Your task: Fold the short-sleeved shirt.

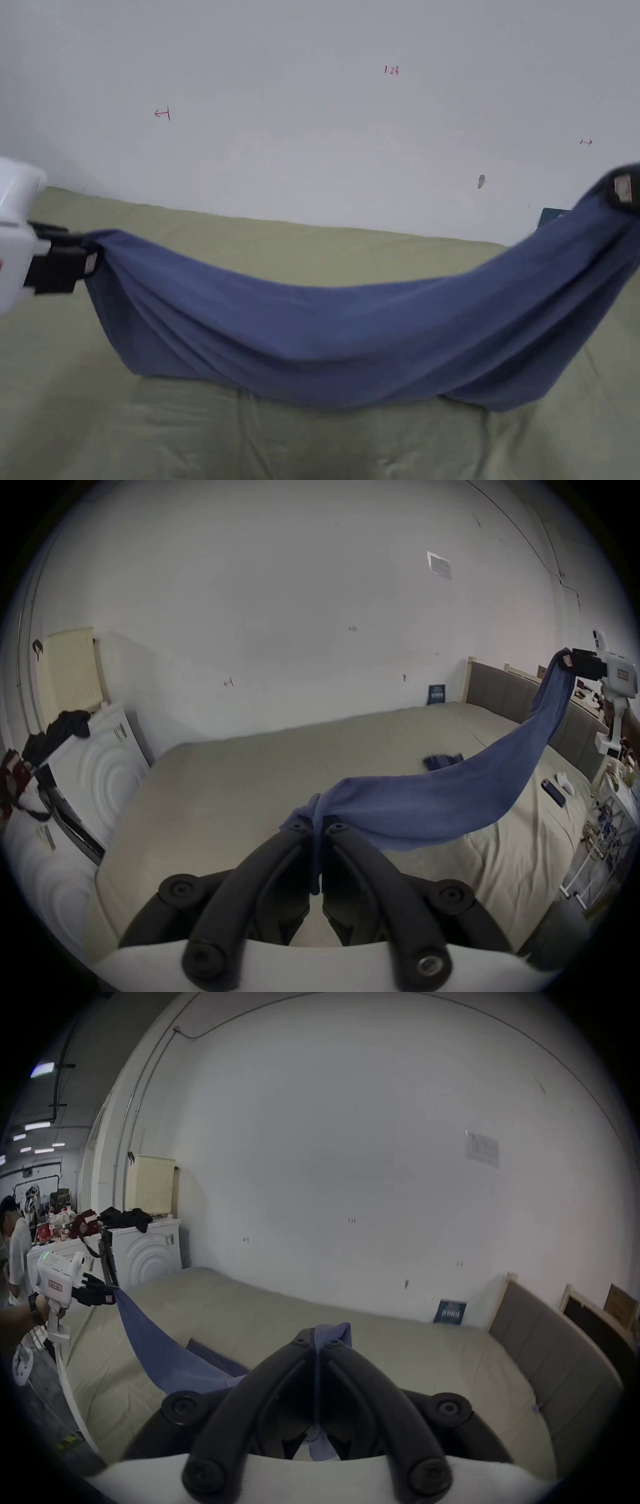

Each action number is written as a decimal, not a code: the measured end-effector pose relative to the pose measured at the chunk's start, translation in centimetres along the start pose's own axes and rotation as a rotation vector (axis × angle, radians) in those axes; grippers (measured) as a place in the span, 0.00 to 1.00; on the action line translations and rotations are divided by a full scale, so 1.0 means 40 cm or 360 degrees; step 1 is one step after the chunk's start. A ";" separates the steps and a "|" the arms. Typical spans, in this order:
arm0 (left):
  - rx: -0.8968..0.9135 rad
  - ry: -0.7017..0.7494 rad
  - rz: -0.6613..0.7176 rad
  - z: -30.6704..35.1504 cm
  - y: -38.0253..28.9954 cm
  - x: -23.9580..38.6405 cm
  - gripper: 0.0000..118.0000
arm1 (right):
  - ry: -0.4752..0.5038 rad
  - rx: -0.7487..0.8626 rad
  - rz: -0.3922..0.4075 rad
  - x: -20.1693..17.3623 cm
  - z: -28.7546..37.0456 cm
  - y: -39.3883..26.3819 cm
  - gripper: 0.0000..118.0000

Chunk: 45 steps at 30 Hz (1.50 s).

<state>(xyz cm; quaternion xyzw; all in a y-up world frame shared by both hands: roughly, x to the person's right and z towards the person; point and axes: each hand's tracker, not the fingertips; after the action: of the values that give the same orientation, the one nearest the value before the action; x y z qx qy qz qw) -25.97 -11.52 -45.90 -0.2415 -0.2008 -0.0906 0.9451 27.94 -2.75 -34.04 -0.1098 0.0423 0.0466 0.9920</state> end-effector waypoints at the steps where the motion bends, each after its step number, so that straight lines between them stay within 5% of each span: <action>1: -0.0016 -0.0010 0.0009 0.021 -0.034 0.019 0.03 | -0.0001 -0.0016 -0.0023 -0.007 0.021 -0.034 0.02; 18: -0.0436 -0.0269 0.0094 0.123 -0.457 0.116 0.03 | 0.0028 -0.0435 -0.0355 -0.108 0.249 -0.462 0.02; 26: -0.0595 -0.0269 0.0124 0.148 -0.562 0.125 0.07 | -0.0219 -0.0800 -0.0478 -0.116 0.295 -0.572 0.04; 29: -0.0635 -0.0239 0.0218 0.145 -0.596 0.123 0.12 | -0.0366 -0.0940 -0.0615 -0.111 0.294 -0.615 0.15; 30: -0.0658 -0.0226 0.0242 0.145 -0.604 0.122 0.13 | -0.0400 -0.0965 -0.0666 -0.105 0.295 -0.625 0.31; 31: -0.0664 -0.0210 0.0268 0.148 -0.612 0.122 0.18 | -0.0455 -0.1001 -0.0692 -0.098 0.298 -0.632 0.60; 32: -0.0658 -0.0205 0.0297 0.154 -0.618 0.121 0.32 | -0.0478 -0.0998 -0.0726 -0.091 0.305 -0.638 0.72; 33: -0.0654 -0.0200 0.0325 0.165 -0.623 0.121 0.52 | -0.0478 -0.0998 -0.0766 -0.087 0.314 -0.640 0.72; 37: -0.0496 -0.0213 0.0501 0.225 -0.602 0.137 0.72 | -0.0430 -0.0880 -0.0769 -0.051 0.366 -0.642 0.72; 39: -0.0395 -0.0175 0.0468 0.258 -0.558 0.172 0.72 | -0.0434 -0.0802 -0.0668 -0.078 0.384 -0.600 0.74; 45: -0.0154 -0.0150 0.0275 0.312 -0.424 0.331 0.72 | -0.0334 -0.0572 -0.0626 -0.189 0.407 -0.510 0.73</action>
<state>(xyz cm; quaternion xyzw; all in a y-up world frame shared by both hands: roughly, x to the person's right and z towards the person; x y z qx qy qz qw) -22.77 -21.03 -23.15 -0.3072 -0.2187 -0.0068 0.9261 23.72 -19.58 -13.12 -0.2844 -0.0915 -0.1290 0.9456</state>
